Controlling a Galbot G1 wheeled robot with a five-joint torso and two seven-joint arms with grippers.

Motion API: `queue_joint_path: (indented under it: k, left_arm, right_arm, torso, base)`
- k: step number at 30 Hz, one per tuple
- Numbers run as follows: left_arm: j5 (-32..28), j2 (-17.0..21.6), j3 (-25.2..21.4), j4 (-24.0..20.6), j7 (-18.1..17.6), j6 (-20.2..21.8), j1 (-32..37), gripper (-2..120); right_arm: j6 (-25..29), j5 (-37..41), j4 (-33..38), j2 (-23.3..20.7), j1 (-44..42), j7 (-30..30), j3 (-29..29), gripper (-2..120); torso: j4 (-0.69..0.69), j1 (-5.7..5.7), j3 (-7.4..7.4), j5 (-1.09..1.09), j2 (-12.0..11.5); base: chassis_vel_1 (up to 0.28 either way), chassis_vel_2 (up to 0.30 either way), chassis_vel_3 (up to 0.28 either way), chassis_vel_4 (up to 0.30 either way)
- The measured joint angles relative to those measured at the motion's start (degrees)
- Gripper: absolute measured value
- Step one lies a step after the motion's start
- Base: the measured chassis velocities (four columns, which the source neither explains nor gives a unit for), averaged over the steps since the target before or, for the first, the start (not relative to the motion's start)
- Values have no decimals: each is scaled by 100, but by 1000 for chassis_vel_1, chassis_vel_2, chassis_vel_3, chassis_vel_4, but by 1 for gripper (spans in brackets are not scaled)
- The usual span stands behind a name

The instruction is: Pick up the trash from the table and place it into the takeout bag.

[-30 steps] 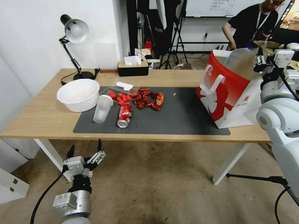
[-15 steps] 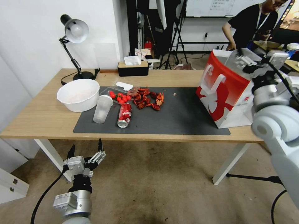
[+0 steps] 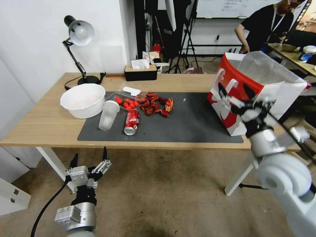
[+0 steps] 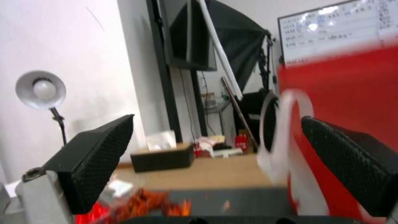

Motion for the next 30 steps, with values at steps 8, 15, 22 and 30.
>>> queue_joint_path:
  k: [8,15,22,30]
  left_arm:
    - [-24,19,13,64,0,-9,-42,100]
    - [-41,51,20,90,6,-9,-60,100]
    - [-50,60,30,116,9,-9,-85,100]
    - [-87,82,17,142,9,-9,-101,100]
  right_arm:
    - [962,-503,-542,526,-1334,-608,175,100]
    - [1412,-727,-792,788,-1886,-742,202,100]
    - [1529,-865,-907,916,-1991,-776,107,100]
    - [1479,-912,-932,958,-1963,-773,57,100]
  torso:
    - [0,0,0,0,0]
    - [1,0,0,-1,1]
    - [2,0,1,0,0]
    - [1,0,0,0,0]
  base:
    - [0,0,0,0]
    - [0,0,0,0]
    - [0,0,0,0]
    - [0,0,0,0]
